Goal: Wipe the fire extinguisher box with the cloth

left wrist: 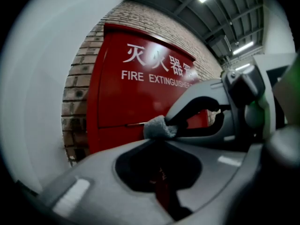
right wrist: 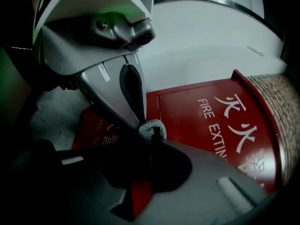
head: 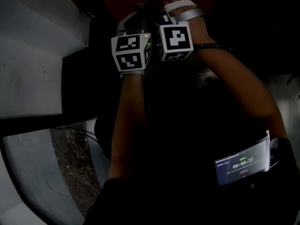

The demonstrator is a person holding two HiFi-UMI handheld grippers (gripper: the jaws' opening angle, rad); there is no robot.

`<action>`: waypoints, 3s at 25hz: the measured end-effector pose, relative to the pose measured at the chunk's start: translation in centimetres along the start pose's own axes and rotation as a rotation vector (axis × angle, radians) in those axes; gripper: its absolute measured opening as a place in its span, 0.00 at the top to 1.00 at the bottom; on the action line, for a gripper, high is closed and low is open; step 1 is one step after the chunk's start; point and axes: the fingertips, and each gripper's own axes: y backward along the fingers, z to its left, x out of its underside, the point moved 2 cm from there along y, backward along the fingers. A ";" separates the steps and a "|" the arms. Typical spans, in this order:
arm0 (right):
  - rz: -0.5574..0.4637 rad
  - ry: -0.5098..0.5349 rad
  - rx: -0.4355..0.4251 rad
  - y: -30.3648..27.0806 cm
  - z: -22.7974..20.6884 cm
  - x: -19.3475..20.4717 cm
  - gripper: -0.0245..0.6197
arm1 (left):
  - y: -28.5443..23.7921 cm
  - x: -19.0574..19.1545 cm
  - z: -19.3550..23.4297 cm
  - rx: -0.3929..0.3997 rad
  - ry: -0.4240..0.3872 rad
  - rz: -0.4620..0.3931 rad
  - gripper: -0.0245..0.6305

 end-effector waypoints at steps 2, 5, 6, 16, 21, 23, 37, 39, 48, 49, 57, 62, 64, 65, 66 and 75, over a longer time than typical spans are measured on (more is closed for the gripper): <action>0.004 0.003 0.007 0.4 -0.1 0.9 0.91 | -0.3 -0.4 -1.3 0.026 -0.004 0.003 0.96; 0.010 0.003 0.020 1.2 -0.3 2.4 0.91 | -1.0 -0.8 -3.0 0.047 -0.005 -0.005 0.96; 0.016 0.001 0.019 1.5 -0.3 3.1 0.91 | -1.3 -0.8 -3.7 0.053 -0.007 -0.006 0.96; 0.062 -0.014 0.032 3.9 0.1 9.6 0.91 | -4.9 -0.2 -9.7 0.113 -0.037 0.001 0.96; 0.091 -0.033 0.034 4.9 0.6 12.5 0.91 | -6.5 -0.2 -12.9 0.154 -0.042 0.004 0.96; 0.101 -0.041 0.035 5.3 0.7 13.8 0.91 | -7.0 -0.4 -14.5 0.183 -0.017 0.007 0.96; 0.189 -0.064 0.034 8.2 0.9 19.6 0.91 | -9.3 -0.9 -20.2 0.248 -0.040 -0.007 0.96; 0.179 -0.060 0.042 8.4 0.6 19.1 0.91 | -8.5 -1.0 -20.1 0.253 -0.036 -0.002 0.96; 0.081 -0.055 0.076 7.7 -1.9 10.4 0.91 | -2.2 -0.1 -10.1 0.112 -0.016 0.029 0.96; 0.066 -0.052 0.073 7.3 -1.9 9.1 0.91 | -1.4 0.0 -8.5 0.087 0.002 0.030 0.96; 0.014 -0.036 0.003 3.1 0.3 0.6 0.91 | 3.8 1.1 1.9 -0.043 0.037 0.039 0.96; -0.034 0.000 -0.039 0.0 1.8 -3.5 0.91 | 5.0 3.8 6.0 -0.127 0.109 0.057 0.96; -0.033 0.000 -0.043 -1.2 2.3 -4.4 0.91 | 5.3 4.8 7.0 -0.158 0.166 0.060 0.96; -0.030 -0.007 -0.048 -1.8 2.7 -4.7 0.91 | 5.5 5.2 7.5 -0.169 0.192 0.059 0.96; -0.028 -0.014 -0.052 -2.3 3.1 -5.0 0.91 | 5.6 5.5 7.9 -0.177 0.210 0.057 0.96; -0.045 -0.016 -0.032 -4.1 4.3 -5.7 0.91 | 4.5 4.4 6.6 -0.121 0.125 0.026 0.96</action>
